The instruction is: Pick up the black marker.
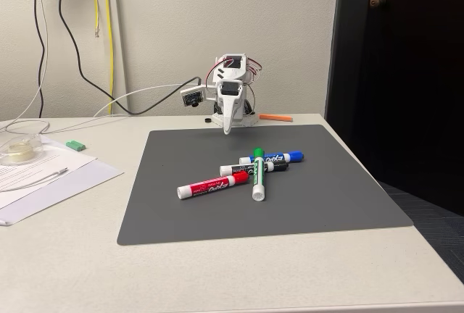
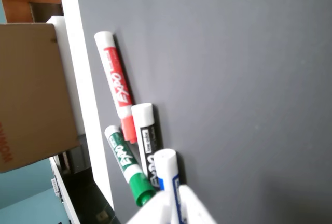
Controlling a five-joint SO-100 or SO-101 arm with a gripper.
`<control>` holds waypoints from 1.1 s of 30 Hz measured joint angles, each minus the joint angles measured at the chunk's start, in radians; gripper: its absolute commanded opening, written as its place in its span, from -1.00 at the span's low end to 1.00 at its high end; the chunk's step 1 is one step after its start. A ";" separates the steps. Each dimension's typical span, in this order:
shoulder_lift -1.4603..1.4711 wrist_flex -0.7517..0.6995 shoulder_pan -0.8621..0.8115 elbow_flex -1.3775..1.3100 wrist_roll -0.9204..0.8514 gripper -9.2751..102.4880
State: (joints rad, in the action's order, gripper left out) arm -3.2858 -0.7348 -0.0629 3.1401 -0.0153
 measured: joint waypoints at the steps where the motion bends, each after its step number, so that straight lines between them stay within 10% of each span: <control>1: 0.000 0.014 0.000 0.000 0.000 -0.82; 33: -0.003 0.051 -0.005 0.000 0.000 -0.83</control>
State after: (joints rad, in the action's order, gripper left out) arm -3.2889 -0.6842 -0.0675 3.1401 -0.0153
